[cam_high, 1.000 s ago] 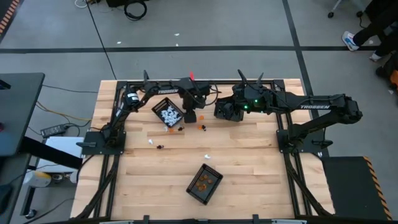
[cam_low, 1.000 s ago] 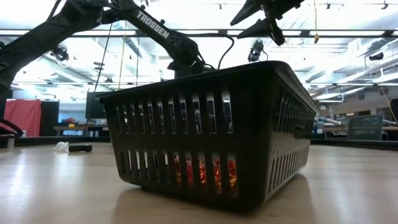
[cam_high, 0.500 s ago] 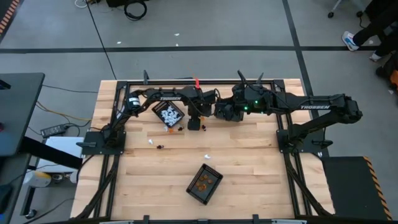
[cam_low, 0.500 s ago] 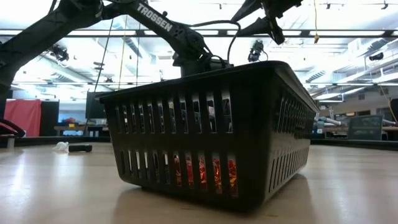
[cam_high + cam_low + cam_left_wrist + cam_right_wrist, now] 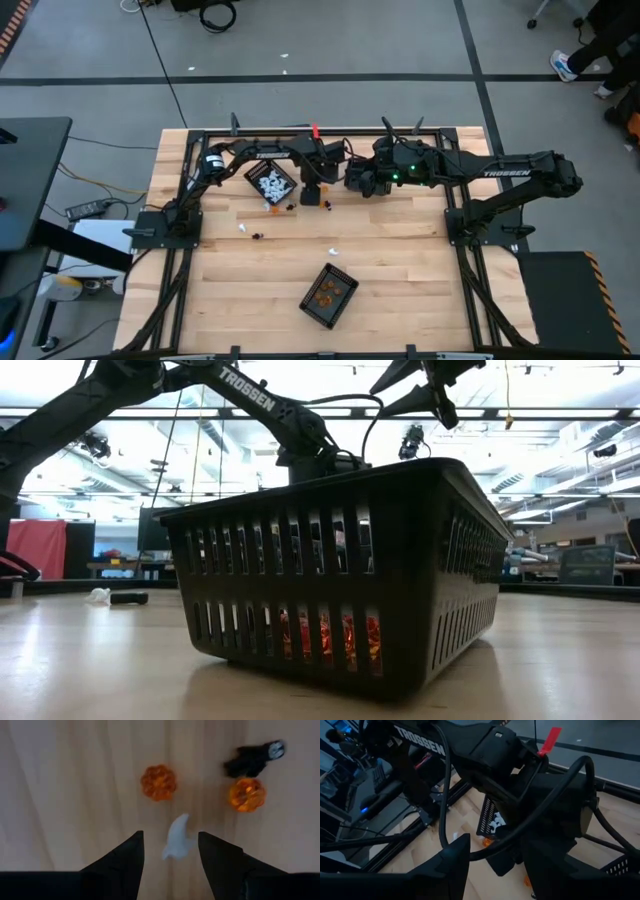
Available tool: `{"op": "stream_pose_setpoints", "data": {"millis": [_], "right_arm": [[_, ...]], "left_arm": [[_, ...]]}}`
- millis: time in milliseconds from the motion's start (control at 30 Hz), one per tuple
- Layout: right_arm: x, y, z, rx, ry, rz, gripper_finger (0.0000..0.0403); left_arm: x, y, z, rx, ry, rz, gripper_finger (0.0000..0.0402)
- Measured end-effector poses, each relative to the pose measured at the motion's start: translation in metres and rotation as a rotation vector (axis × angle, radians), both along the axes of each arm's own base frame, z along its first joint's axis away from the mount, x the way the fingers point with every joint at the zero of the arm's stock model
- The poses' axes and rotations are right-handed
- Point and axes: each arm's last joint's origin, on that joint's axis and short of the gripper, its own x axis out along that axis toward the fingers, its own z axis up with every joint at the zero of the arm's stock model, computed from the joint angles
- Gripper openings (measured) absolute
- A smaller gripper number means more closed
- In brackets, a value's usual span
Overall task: Sort Halloween decoration
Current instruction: Put the white ghost toy into the top left black basket
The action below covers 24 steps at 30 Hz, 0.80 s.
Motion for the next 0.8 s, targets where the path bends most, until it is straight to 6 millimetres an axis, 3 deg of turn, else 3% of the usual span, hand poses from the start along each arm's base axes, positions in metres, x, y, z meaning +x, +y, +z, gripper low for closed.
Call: {"op": "stream_pose_setpoints", "data": {"millis": [467, 800], "right_arm": [[0.0, 0.0, 0.001, -0.006, -0.006, -0.008, 0.0182], [0.0, -0.001, 0.001, -0.008, -0.013, -0.015, 0.0182]], "left_arm": [[0.001, -0.004, -0.015, 0.038, -0.01, -0.011, 0.0182], [-0.001, -0.012, -0.016, 0.046, 0.034, -0.061, 0.0018]]}}
